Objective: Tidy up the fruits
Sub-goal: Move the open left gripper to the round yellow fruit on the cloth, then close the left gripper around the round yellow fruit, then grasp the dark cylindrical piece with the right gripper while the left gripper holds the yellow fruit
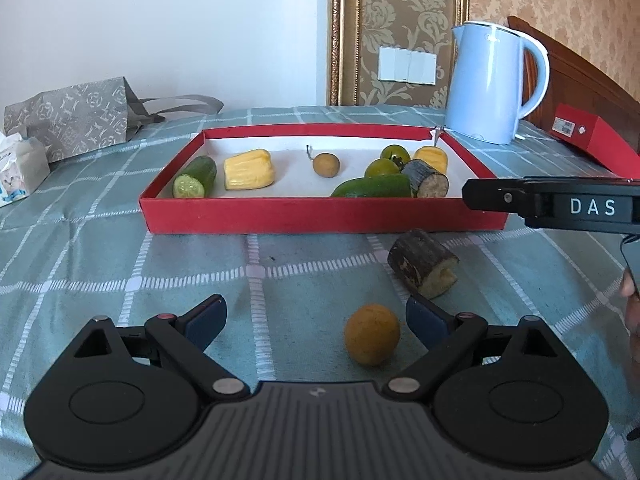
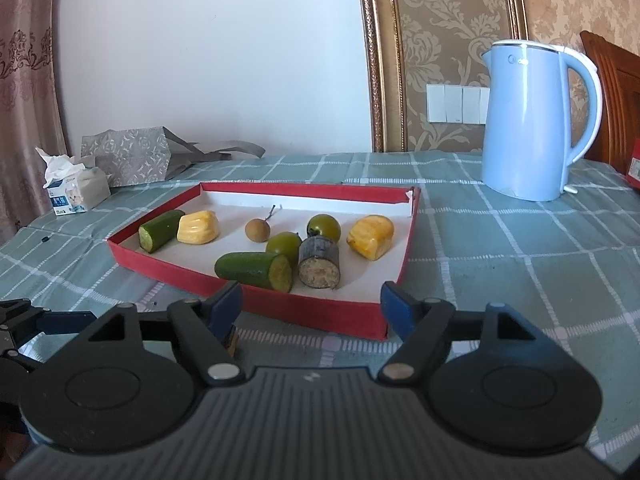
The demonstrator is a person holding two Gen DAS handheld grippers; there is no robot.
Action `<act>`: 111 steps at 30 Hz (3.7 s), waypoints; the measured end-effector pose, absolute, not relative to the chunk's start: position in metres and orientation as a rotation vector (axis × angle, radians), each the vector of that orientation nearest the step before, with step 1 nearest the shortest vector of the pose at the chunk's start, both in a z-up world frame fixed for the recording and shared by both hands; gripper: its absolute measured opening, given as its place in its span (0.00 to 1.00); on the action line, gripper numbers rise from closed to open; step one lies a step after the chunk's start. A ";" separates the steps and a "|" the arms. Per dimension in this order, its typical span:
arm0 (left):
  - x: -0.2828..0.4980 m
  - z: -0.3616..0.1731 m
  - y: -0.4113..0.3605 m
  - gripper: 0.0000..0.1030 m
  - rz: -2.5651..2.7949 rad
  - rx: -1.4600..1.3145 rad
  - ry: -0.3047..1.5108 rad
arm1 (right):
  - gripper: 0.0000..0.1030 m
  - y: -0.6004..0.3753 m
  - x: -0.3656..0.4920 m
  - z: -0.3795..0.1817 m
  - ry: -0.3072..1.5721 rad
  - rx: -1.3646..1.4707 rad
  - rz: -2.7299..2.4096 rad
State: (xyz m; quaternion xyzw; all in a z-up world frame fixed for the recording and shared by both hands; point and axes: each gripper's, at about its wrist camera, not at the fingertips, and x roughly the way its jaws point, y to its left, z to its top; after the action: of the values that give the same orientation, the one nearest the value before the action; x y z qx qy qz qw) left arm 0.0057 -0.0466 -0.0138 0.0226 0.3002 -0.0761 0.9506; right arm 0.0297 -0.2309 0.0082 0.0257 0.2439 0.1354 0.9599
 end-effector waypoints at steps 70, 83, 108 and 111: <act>-0.002 -0.002 0.010 0.25 0.009 -0.030 0.563 | 0.88 -0.195 0.018 0.000 0.495 -0.102 0.294; 0.002 -0.009 0.023 0.25 -0.007 -0.095 0.586 | 0.86 -0.181 0.014 0.000 0.498 -0.077 0.348; 0.004 -0.012 0.021 0.25 -0.022 -0.092 0.602 | 0.57 -0.155 0.032 -0.020 0.625 -0.139 0.336; 0.004 -0.012 0.020 0.25 -0.021 -0.091 0.603 | 0.52 -0.154 0.031 -0.019 0.619 -0.148 0.342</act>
State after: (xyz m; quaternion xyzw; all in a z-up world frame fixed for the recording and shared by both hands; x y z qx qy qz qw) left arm 0.0042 0.0198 -0.0121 -0.0449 0.2967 -0.0105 0.9539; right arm 0.0307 -0.1539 -0.0194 -0.0725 0.3030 0.1675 0.9353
